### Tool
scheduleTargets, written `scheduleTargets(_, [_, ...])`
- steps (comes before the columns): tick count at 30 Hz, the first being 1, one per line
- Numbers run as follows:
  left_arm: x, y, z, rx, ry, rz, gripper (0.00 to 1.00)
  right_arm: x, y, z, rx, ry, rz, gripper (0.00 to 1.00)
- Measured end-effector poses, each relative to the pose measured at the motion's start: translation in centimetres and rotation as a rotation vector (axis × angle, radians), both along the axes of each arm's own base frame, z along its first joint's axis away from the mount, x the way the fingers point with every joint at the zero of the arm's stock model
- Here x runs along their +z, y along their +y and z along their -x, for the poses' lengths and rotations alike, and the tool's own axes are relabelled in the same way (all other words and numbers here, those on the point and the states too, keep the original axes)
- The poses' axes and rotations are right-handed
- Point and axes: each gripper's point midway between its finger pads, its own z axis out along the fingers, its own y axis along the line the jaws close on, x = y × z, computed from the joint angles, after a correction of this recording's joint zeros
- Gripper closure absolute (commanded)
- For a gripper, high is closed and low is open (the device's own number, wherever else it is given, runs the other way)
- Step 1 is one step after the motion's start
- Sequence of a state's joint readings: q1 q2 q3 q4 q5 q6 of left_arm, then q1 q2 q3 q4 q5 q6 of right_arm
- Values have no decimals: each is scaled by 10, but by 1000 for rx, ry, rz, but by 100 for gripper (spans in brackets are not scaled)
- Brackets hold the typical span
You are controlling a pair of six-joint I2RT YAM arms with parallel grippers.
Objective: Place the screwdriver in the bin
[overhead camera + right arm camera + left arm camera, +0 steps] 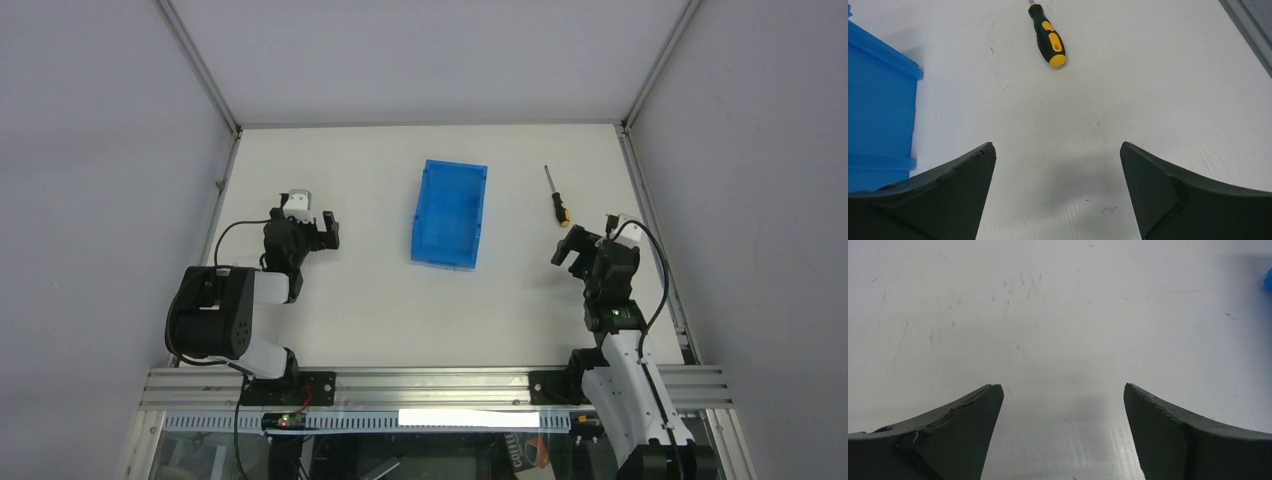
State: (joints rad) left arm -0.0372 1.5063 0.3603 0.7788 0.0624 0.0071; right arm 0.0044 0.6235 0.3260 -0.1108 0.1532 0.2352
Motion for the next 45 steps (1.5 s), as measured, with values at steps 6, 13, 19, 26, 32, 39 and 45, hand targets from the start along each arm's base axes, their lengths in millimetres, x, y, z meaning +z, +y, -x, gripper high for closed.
scheduleTargets(6, [0,0,0,0,0,0,1,5,-3,1,-20,27,-2,1])
scheduleTargets(13, [0,0,0,0,0,0,1,75,-8,-35,-49,127,14,1])
scheduleTargets(19, [0,0,0,0,0,0,1,85,-9,-119,-26,325,53,1])
scheduleTargets(26, [0,0,0,0,0,0,1,-9,-8,-153,73,673,114,8])
scheduleTargets(32, [0,0,0,0,0,0,1,-69,-9,-167,135,816,149,36])
scheduleTargets(39, [0,0,0,0,0,0,1,-89,-17,-174,145,852,133,96])
scheduleTargets(45, [0,0,0,0,0,0,1,-76,-20,-170,132,838,110,100])
